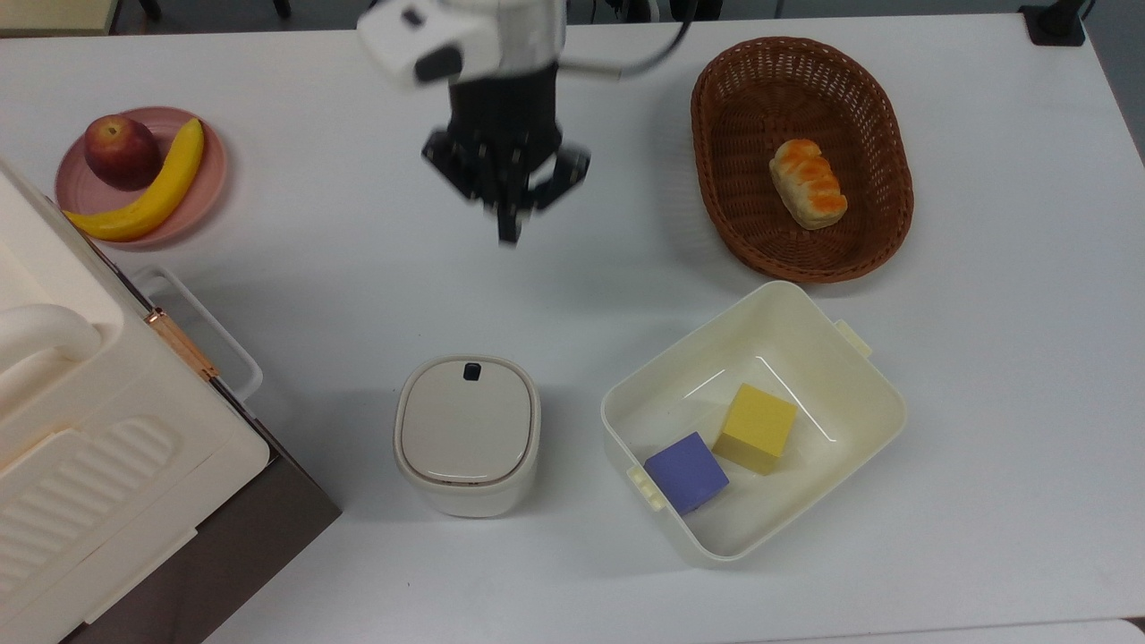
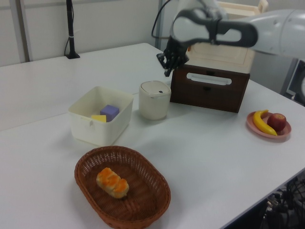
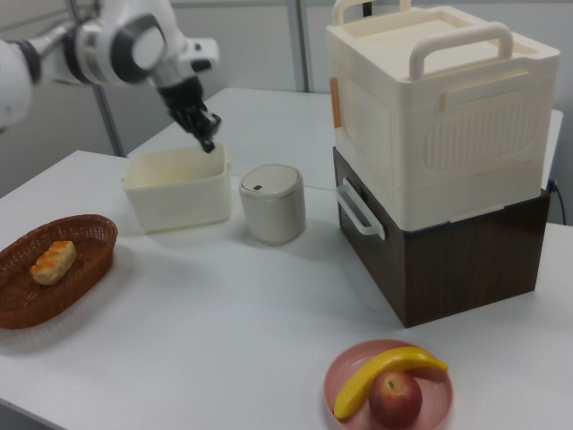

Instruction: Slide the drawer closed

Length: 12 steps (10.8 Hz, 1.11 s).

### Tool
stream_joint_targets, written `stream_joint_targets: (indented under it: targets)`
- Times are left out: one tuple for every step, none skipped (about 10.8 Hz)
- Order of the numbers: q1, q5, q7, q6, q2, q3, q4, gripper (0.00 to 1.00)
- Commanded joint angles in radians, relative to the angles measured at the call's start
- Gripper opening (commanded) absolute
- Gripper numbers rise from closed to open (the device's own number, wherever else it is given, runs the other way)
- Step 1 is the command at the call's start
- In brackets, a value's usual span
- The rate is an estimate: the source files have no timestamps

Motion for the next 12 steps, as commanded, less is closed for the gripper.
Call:
stream_joint_targets:
  targets:
    - [0.000, 0.001, -0.204, -0.242, -0.120, 0.016, -0.040, 1.00]
    - [0.020, 0.001, -0.234, -0.299, -0.135, 0.016, -0.040, 1.00]
    - [0.023, 0.001, -0.276, -0.351, -0.142, 0.016, -0.038, 1.00]
    - [0.022, 0.004, -0.311, -0.381, -0.155, 0.009, -0.040, 1.00]
    - [0.019, 0.022, -0.330, -0.398, -0.169, -0.005, -0.043, 1.00]
    - [0.023, 0.057, -0.333, -0.390, -0.181, -0.048, -0.064, 1.00]
    - [0.028, 0.099, -0.334, -0.386, -0.198, -0.100, -0.070, 1.00]
    - [0.028, 0.141, -0.335, -0.376, -0.212, -0.138, -0.072, 1.00]
    - [0.034, 0.162, -0.335, -0.373, -0.227, -0.166, -0.083, 1.00]
    - [0.071, 0.160, -0.322, -0.373, -0.247, -0.195, -0.087, 1.00]
    - [0.092, 0.160, -0.324, -0.373, -0.257, -0.235, -0.099, 1.00]
    - [0.097, 0.160, -0.324, -0.373, -0.258, -0.238, -0.100, 1.00]
